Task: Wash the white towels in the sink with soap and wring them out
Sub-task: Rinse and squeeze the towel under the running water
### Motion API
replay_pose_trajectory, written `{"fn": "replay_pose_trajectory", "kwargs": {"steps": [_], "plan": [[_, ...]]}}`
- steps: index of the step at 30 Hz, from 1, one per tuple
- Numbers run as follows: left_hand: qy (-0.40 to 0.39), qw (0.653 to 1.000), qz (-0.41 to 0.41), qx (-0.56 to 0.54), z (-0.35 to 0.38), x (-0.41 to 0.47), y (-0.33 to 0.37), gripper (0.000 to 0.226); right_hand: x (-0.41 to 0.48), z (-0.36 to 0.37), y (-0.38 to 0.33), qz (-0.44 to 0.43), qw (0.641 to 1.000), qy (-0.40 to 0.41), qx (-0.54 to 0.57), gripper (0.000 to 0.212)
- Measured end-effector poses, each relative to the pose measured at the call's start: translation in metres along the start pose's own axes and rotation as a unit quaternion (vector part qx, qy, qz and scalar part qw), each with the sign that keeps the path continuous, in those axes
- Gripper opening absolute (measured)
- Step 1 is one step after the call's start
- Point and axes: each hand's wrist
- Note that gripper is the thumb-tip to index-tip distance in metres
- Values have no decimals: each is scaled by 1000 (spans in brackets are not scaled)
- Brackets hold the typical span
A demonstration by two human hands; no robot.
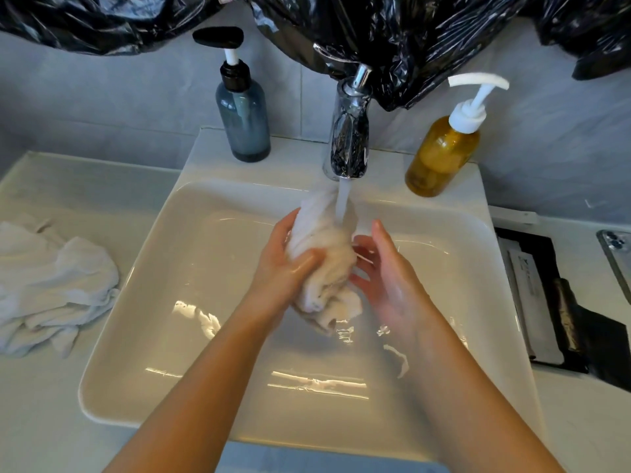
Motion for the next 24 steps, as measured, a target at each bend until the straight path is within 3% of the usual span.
{"fn": "replay_pose_trajectory", "kwargs": {"steps": [5, 9, 13, 16, 20, 24], "plan": [[-121, 989, -79, -38, -9, 7, 12, 67, 6, 0, -8, 31, 987, -125, 92, 82], [-156, 955, -224, -113, -10, 9, 13, 37, 11, 3, -4, 47, 993, -61, 87, 66], [-120, 925, -268, -240, -16, -2, 0, 54, 16, 4, 1, 37, 992, 23, 116, 45], [-80, 925, -255, -270, -10, -6, -10, 60, 18, 8, 3, 22, 981, 37, 188, 53], [-91, 909, -225, -338, 2, -7, -2, 85, 22, 16, 4, -4, 987, 51, 154, 51], [-84, 899, -250, -351, -2, 1, 5, 70, 25, 10, -1, -62, 995, 42, 67, 59]]}}
Point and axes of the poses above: each hand's wrist, its own x-axis towards the middle knuckle, its own z-axis out of the palm, y = z × x
